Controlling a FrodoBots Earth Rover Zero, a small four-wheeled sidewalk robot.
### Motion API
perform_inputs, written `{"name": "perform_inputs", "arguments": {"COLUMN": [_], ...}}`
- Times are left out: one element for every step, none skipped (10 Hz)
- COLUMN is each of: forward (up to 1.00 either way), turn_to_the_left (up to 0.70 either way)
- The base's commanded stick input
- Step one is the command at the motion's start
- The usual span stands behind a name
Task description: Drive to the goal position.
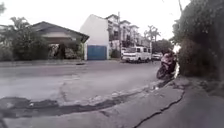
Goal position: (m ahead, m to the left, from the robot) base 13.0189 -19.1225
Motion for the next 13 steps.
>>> {"name": "perform_inputs", "arguments": {"forward": [0.30, 0.30, 0.30, 0.30, 0.30, 0.30, 0.30, 0.30, 0.30, 0.30, 0.30, 0.24, 0.13], "turn_to_the_left": [0.00, 0.00, 0.00, 0.00, 0.00, 0.00, 0.00, 0.00, 0.00, 0.00, 0.00, 0.00, 0.00]}}
